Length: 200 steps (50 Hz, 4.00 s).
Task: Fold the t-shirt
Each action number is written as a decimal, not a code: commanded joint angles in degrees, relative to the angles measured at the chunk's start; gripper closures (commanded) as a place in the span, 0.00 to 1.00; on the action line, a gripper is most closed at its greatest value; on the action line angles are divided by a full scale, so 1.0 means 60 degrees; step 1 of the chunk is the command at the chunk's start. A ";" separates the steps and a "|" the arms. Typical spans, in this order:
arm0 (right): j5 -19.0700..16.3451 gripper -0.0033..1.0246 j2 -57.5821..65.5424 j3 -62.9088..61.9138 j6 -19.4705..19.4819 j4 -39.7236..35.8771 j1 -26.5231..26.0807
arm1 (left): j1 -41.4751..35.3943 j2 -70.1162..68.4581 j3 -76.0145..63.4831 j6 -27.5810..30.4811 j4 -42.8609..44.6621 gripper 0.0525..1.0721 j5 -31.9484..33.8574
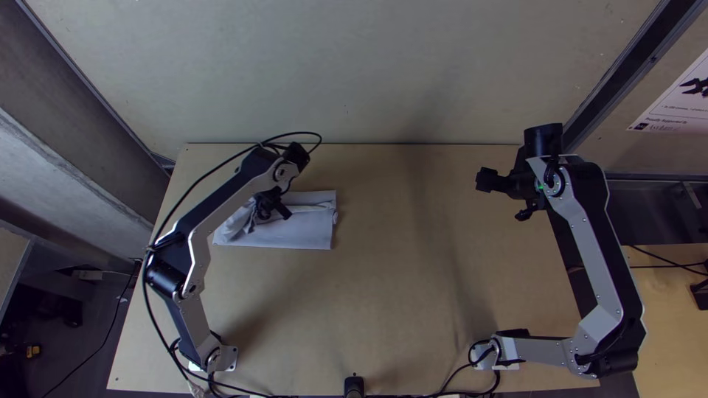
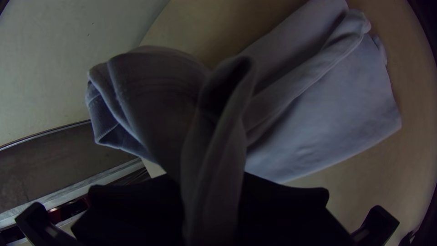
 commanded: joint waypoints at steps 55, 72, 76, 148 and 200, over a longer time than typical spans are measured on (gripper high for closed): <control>-0.0022 0.04 -0.1315 -0.2472 0.0314 0.0796 0.0246 | -0.3186 0.4440 0.5117 -0.4369 0.1931 0.05 0.4379; 0.0008 0.04 -0.1476 -0.2267 0.0021 0.1279 0.0085 | -0.2761 0.3825 0.5190 -0.4413 0.1843 0.05 0.4540; 0.0008 0.04 -0.1447 -0.1945 -0.0330 0.1616 0.0071 | -0.2424 0.3224 0.4985 -0.4237 0.1828 0.05 0.4540; 0.0022 0.04 -0.4347 -0.1036 -0.3069 0.4546 -0.0354 | 0.5969 -0.8993 -0.3819 0.1212 0.7204 0.05 0.6180; 0.0096 0.04 -1.3546 -1.0119 -0.3699 0.9716 -0.0413 | 0.5281 -1.7679 -1.3604 0.0348 1.2024 0.05 0.6268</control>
